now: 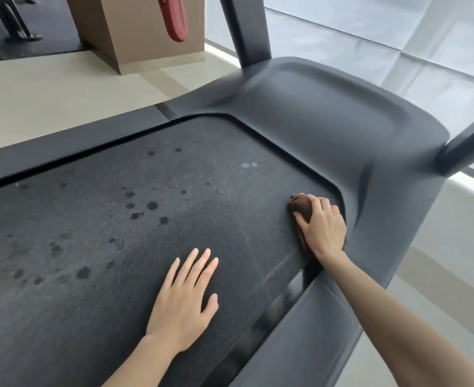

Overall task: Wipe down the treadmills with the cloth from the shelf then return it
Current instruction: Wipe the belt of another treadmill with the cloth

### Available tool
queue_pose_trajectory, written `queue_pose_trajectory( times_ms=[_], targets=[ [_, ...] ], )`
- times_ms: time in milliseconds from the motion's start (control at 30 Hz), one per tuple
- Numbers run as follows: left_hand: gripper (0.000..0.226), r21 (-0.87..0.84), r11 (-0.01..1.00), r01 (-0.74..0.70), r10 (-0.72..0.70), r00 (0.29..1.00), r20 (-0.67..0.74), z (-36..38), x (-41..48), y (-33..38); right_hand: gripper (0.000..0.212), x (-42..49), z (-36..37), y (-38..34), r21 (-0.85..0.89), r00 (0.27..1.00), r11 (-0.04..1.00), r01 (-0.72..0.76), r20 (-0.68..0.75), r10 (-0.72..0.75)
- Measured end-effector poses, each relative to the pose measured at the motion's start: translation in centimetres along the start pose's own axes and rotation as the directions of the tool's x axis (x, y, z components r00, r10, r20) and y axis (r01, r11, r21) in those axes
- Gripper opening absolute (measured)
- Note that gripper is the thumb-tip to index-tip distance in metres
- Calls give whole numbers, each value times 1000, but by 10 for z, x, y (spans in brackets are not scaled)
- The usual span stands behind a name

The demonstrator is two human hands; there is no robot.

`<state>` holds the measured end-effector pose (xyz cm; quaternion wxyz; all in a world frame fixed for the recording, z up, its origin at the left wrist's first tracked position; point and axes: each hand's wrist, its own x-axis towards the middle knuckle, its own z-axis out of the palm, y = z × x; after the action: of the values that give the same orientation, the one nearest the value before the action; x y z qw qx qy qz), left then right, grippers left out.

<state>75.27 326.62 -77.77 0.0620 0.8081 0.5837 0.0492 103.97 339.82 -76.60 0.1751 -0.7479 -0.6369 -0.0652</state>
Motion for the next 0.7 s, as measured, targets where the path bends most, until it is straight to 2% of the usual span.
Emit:
queue_pose_trajectory(
  times_ms=[67,133,200,233,267,367,433,500,600,667,700],
  targets=[
    [61,21,1000,-6,6,1000,6,-2,0,2,51,-20,-6,2,49,965,964,262,-27,-261],
    [61,26,1000,-11,10,1000,27,-3,1,1,48,-36,-8,5,46,842,840,540,-39,-539],
    [61,10,1000,-7,7,999,32,-3,1,0,39,-39,-5,8,-26,736,736,676,-31,-677],
    [62,1,1000,-8,8,1000,30,-2,2,-1,35,-33,-3,10,-51,740,741,669,-44,-671],
    [62,-8,1000,-11,11,999,33,-1,2,-1,32,-25,-1,12,-60,778,781,622,-64,-625],
    [63,-22,1000,-18,18,1000,22,2,3,-3,27,10,7,22,-30,928,933,359,-91,-360],
    [63,-25,999,-23,23,1000,14,5,3,-3,27,39,13,32,-22,983,984,175,-59,-176],
    [63,-39,999,-24,24,1000,-2,7,4,-4,30,65,20,35,-46,999,999,14,-31,-15],
    [64,-47,998,-39,38,999,-11,9,4,-5,34,79,25,27,-76,990,988,-138,-29,136],
    [64,-32,999,-43,42,999,-13,9,3,-5,35,73,21,16,-64,990,988,-140,0,140],
    [64,-32,999,-42,41,999,-10,8,3,-4,35,66,16,10,-47,997,996,-77,16,78]
  ],
)
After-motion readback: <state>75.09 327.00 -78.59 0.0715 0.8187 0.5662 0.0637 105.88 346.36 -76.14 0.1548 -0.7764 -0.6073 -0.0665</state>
